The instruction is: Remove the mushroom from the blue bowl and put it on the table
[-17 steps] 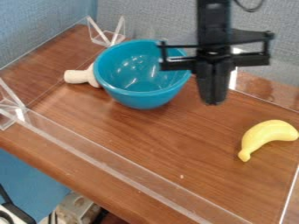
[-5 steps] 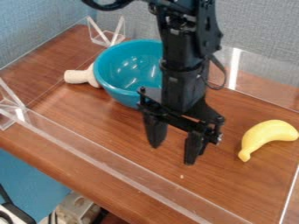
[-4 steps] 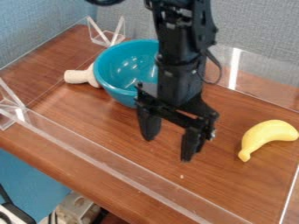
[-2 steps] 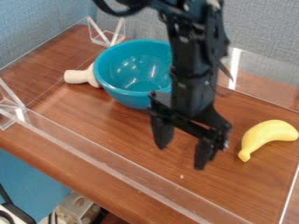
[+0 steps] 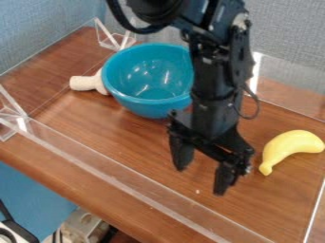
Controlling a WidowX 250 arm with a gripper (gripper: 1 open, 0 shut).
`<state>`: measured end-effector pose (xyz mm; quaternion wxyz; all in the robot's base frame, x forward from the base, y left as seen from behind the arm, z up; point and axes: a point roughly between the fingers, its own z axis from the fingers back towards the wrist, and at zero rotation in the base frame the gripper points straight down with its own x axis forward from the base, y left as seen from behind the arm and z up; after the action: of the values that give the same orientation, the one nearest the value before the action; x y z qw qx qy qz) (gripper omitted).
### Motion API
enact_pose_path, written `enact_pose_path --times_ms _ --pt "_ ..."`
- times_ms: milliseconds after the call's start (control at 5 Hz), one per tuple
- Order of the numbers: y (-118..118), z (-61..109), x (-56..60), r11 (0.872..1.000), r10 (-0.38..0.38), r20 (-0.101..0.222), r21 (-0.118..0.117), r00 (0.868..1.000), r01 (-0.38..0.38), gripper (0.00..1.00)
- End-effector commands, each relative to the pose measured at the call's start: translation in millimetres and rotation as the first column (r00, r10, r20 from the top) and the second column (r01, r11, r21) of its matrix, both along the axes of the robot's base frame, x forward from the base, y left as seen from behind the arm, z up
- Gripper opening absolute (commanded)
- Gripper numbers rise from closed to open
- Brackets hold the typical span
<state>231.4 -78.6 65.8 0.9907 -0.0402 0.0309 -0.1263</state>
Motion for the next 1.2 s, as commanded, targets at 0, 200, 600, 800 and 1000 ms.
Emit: enact_pose_path --times_ms 0,200,600,800,1000 --pt "10 9.6 11.8 0.999 -0.029 0.04 -0.015 0.999 0.029 1.0" --pt "5 9.1 16.5 1.0 -0.002 0.04 -0.017 0.999 0.003 1.0" --pt "-1 7.3 18.1 0.999 0.031 0.035 -0.018 0.999 -0.03 1.0" --pt "-1 4.6 16.5 0.999 0.038 0.031 -0.016 0.999 -0.037 1.0" --pt "-2 1.7 14.9 0.999 0.045 0.026 -0.013 0.999 -0.044 1.0"
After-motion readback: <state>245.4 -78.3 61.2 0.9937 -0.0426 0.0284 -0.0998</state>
